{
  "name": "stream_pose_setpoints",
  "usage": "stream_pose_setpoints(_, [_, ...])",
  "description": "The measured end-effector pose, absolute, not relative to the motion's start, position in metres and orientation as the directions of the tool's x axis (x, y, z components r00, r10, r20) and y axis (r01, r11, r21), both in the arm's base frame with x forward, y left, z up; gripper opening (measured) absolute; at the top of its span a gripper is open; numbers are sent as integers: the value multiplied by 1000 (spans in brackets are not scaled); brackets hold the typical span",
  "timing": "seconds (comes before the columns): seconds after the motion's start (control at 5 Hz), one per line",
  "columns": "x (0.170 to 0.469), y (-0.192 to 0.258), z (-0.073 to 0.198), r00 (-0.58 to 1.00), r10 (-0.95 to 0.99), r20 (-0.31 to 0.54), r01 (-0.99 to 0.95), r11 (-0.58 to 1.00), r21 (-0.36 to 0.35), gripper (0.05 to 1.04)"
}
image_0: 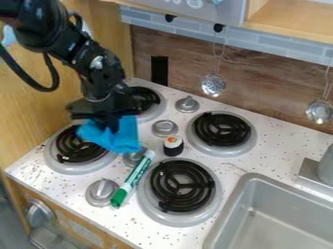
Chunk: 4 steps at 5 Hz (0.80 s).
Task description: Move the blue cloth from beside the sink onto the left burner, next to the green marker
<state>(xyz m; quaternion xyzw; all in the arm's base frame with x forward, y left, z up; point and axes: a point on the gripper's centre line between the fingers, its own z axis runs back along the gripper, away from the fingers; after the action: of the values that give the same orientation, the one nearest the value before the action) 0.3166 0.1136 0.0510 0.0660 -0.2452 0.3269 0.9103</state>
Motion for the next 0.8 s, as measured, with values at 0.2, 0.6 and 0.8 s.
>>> stream_pose_setpoints(0.2, [319, 121, 38, 681, 570, 460, -639, 769, -8, 87])
stream_pose_setpoints(0.6, [316, 138, 12, 694, 598, 400, -671, 739, 59, 87])
stream_pose_setpoints(0.8, [308, 146, 2, 681, 628, 377, -707, 697, 115, 87])
